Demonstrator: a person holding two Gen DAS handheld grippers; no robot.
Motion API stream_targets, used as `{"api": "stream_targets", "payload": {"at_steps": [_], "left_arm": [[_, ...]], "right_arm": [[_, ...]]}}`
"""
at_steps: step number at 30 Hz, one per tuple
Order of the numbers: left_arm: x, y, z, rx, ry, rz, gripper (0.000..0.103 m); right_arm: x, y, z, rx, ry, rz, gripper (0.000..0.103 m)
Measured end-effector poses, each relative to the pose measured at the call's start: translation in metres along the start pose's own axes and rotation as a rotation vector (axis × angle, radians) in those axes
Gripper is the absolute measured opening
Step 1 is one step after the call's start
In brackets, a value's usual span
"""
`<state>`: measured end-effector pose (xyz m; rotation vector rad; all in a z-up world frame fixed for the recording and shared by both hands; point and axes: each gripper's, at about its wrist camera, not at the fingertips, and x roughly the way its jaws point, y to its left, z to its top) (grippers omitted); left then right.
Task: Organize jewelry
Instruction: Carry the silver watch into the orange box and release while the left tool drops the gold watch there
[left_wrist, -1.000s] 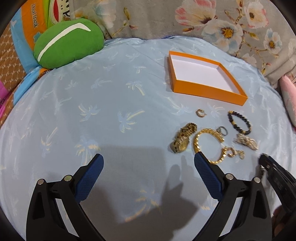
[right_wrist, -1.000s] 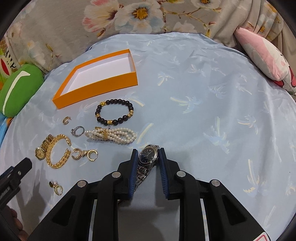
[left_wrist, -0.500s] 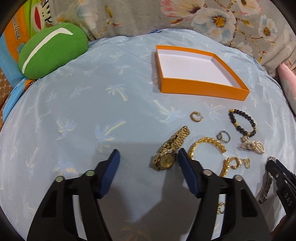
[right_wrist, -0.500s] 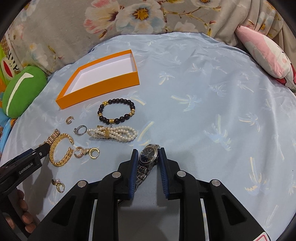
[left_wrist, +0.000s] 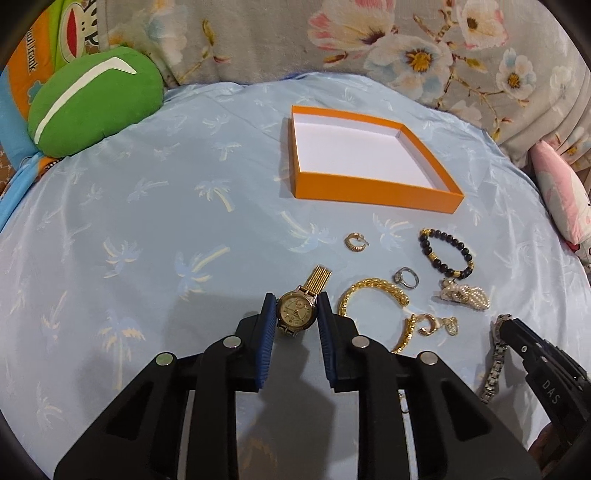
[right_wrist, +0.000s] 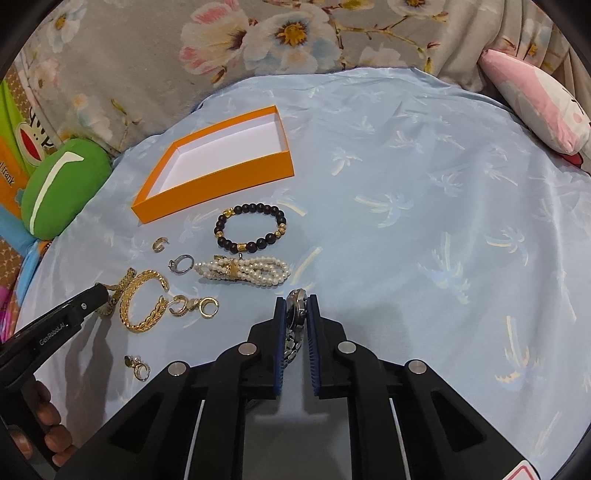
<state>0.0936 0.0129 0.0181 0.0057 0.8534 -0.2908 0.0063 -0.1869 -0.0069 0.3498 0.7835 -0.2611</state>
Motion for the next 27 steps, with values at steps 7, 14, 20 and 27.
{"api": "stream_targets", "payload": {"at_steps": [7,14,20,27], "left_arm": [[-0.017,0.003,-0.001,-0.011,-0.026,-0.009,0.022],[-0.033,0.007,-0.002,-0.019,-0.051,-0.021,0.022],[-0.049,0.003,0.013,0.004,-0.088,-0.032,0.022],[-0.040,-0.009,0.049,0.044,-0.112,-0.040,0.022]], "right_arm": [[-0.004,0.000,-0.002,-0.006,0.005,0.005,0.009],[-0.025,0.001,0.005,-0.010,-0.041,0.034,0.008],[-0.041,0.007,0.029,-0.035,-0.082,0.068,0.008],[-0.028,0.013,0.080,-0.052,-0.084,0.144,0.008]]}}
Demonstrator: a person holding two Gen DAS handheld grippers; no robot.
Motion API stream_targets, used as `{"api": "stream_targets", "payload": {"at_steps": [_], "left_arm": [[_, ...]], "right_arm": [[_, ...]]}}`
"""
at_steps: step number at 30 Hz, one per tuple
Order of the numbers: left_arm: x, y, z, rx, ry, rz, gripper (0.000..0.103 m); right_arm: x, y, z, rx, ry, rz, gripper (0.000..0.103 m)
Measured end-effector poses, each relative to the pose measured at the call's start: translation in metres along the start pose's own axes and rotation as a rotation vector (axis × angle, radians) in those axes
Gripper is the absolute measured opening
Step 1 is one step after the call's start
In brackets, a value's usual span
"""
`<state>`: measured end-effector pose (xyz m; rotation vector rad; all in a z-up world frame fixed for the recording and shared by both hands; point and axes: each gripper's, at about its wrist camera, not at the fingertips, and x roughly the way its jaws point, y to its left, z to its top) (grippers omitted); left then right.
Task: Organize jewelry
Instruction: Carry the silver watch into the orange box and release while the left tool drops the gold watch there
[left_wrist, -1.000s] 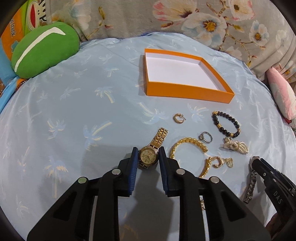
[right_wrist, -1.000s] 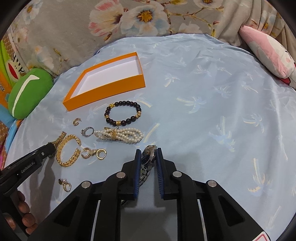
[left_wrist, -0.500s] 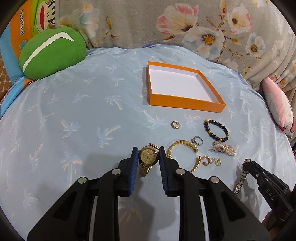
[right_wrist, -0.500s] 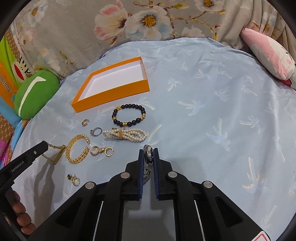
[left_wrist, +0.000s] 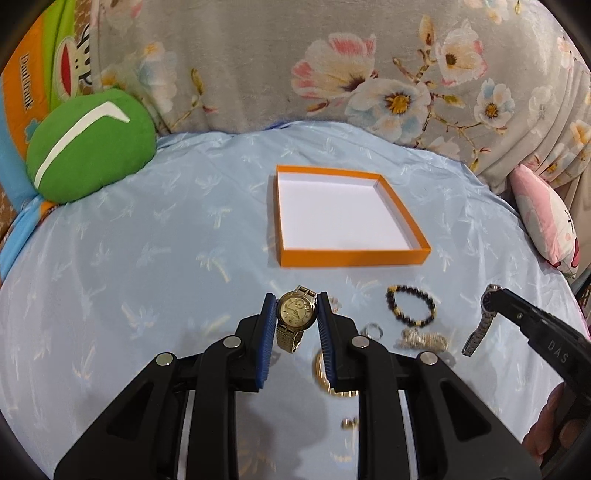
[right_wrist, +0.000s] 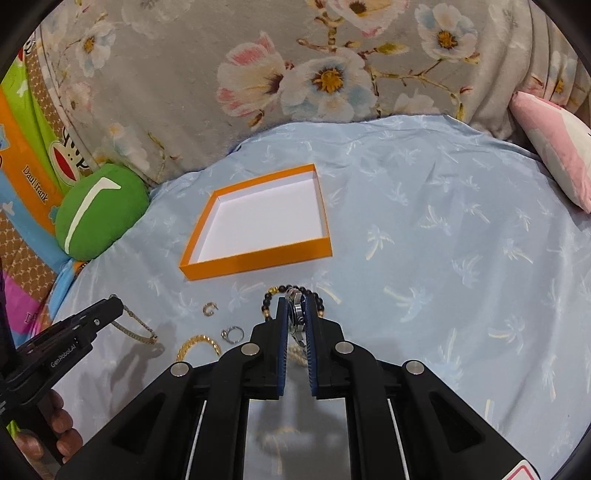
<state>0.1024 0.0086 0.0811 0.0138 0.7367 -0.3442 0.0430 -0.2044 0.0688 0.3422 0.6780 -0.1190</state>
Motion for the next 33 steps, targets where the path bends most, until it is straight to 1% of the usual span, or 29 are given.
{"api": "stream_targets", "payload": {"at_steps": [4,9,11,13,17,21,26,30,33], "left_arm": [[0.025,-0.007,0.033,0.021,-0.020,0.010,0.022],[0.064,-0.011,0.081,0.019,-0.045,0.004,0.022],[0.080,-0.011,0.097,0.016,-0.049,0.003,0.022],[0.102,-0.012,0.115,0.013,-0.054,0.018,0.022],[0.142,-0.013,0.138,0.013,-0.045,0.029,0.022],[0.179,-0.014,0.153,0.017,-0.017,0.046,0.022],[0.213,-0.013,0.161,0.025,0.025,0.060,0.022],[0.225,-0.013,0.162,0.026,0.034,0.073,0.022],[0.227,-0.016,0.163,0.044,0.014,0.097,0.022]], "right_arm": [[0.025,0.003,0.037,-0.012,0.002,0.066,0.008],[0.070,0.013,0.082,-0.060,0.012,0.109,0.008],[0.093,0.015,0.101,-0.065,0.018,0.116,0.008],[0.112,0.014,0.114,-0.066,0.031,0.125,0.008],[0.155,0.012,0.137,-0.059,0.059,0.130,0.008],[0.193,0.010,0.153,-0.061,0.092,0.115,0.008],[0.228,0.011,0.161,-0.082,0.135,0.094,0.008],[0.243,0.010,0.163,-0.102,0.157,0.074,0.009],[0.250,0.008,0.163,-0.118,0.161,0.062,0.009]]}}
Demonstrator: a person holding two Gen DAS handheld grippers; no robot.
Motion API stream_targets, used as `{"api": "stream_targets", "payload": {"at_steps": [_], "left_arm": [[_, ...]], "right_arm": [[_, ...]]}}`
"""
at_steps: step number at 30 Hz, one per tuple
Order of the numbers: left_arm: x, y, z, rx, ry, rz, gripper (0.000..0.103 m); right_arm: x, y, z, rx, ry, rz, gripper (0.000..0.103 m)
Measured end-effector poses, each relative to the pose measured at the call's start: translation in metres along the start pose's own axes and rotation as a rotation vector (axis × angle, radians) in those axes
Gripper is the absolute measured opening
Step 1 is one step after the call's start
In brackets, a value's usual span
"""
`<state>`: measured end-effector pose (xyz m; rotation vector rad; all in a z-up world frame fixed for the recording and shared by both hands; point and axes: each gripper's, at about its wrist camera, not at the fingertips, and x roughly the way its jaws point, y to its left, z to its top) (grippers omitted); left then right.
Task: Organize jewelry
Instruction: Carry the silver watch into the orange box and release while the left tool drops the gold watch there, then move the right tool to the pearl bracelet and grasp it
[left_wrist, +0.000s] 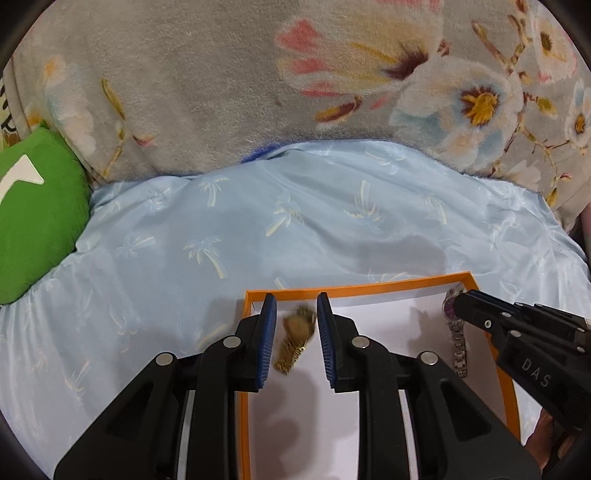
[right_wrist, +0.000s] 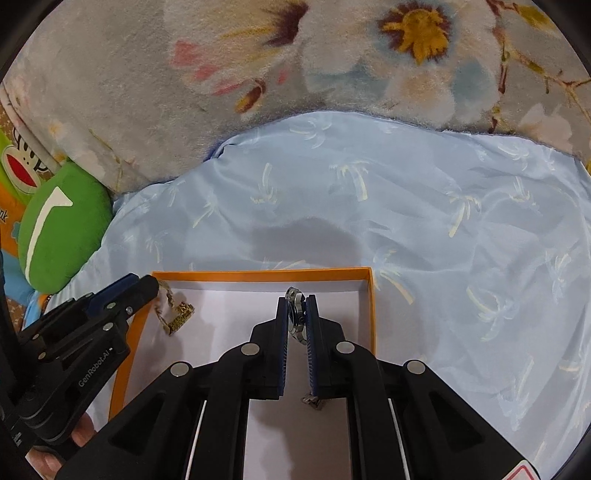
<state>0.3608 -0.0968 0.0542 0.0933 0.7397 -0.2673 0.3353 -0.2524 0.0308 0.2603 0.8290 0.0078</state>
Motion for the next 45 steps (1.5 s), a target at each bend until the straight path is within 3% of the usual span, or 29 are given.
{"api": "stream_targets", "payload": {"at_steps": [3,5,10,19,24,28,40,45], "left_arm": [[0.002,-0.002,0.000,0.019,-0.006,0.017,0.028],[0.003,0.000,0.000,0.008,-0.004,0.021,0.039],[-0.012,0.018,-0.005,-0.062,-0.024,0.001,0.047],[-0.059,0.041,-0.071,-0.065,0.018,-0.021,0.047],[-0.071,0.032,-0.098,-0.014,0.038,-0.006,0.047],[-0.072,0.030,-0.110,-0.012,0.061,0.002,0.047],[-0.069,0.047,-0.124,-0.034,0.086,0.066,0.049],[-0.066,0.051,-0.124,-0.044,0.091,0.059,0.049]], "right_arm": [[0.001,-0.001,0.001,-0.010,-0.008,-0.015,0.009],[0.000,-0.002,0.001,-0.010,-0.015,-0.020,0.011],[-0.015,-0.009,-0.011,0.012,-0.036,-0.014,0.011],[-0.060,-0.005,-0.073,-0.012,-0.027,-0.001,0.009],[-0.069,0.010,-0.099,-0.075,-0.017,-0.036,0.008],[-0.069,0.008,-0.114,-0.059,0.007,-0.069,0.008],[-0.088,0.009,-0.141,0.019,-0.002,-0.036,0.007],[-0.090,0.010,-0.142,0.018,-0.008,-0.035,0.006]]}}
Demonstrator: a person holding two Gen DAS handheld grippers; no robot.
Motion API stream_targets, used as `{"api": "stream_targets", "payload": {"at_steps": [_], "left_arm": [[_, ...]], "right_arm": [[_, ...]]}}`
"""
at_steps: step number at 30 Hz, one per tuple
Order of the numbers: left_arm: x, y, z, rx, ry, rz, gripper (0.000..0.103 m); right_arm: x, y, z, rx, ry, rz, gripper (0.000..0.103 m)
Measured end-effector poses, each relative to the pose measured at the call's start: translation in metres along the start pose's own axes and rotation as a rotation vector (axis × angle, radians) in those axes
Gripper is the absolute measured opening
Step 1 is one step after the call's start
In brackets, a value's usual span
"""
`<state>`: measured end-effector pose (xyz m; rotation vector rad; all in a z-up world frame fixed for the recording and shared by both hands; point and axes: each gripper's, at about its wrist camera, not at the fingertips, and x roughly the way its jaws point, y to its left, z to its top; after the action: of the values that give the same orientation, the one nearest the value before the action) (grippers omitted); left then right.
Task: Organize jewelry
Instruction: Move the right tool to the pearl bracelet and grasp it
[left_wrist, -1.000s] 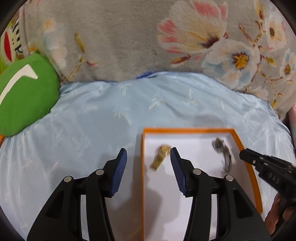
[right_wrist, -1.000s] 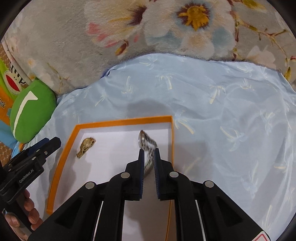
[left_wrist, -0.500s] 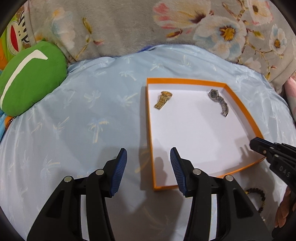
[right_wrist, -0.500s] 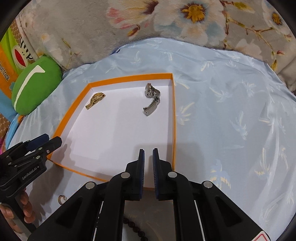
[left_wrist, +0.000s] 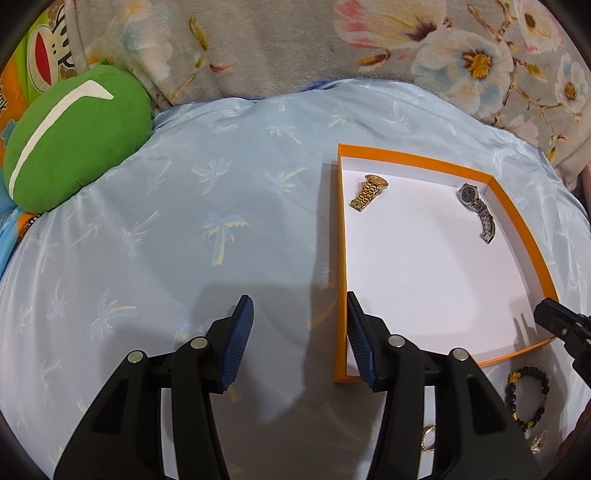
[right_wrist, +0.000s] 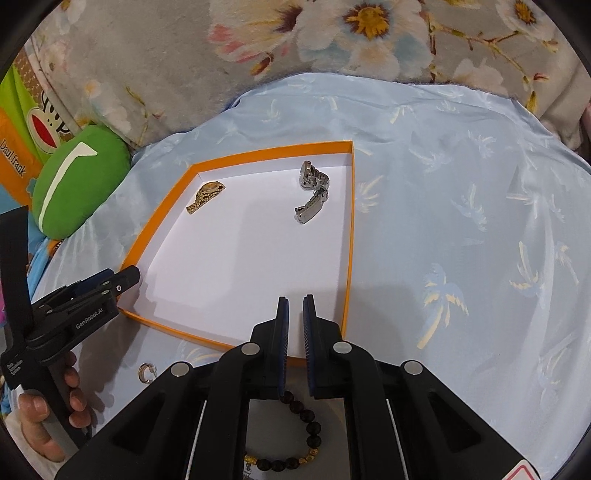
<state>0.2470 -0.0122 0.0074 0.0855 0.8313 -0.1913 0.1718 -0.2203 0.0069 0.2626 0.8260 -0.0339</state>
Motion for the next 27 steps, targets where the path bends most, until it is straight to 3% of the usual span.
{"api": "stream_targets", "payload": {"at_steps": [7,14,22,27], "left_arm": [[-0.032,0.007,-0.010,-0.012,-0.041,-0.031,0.047],[-0.074,0.001,-0.046,-0.014,-0.037,-0.101,0.052],[-0.100,-0.011,-0.101,0.000,0.003,-0.148,0.071],[-0.105,-0.018,-0.119,0.029,0.025,-0.152,0.071]], "right_arm": [[-0.044,-0.014,-0.015,0.028,-0.064,0.013,0.011],[-0.075,-0.015,-0.071,0.021,-0.036,0.035,0.012],[-0.083,0.009,-0.105,-0.108,-0.035,0.058,0.045],[-0.076,0.015,-0.104,-0.170,-0.019,0.052,0.050]]}}
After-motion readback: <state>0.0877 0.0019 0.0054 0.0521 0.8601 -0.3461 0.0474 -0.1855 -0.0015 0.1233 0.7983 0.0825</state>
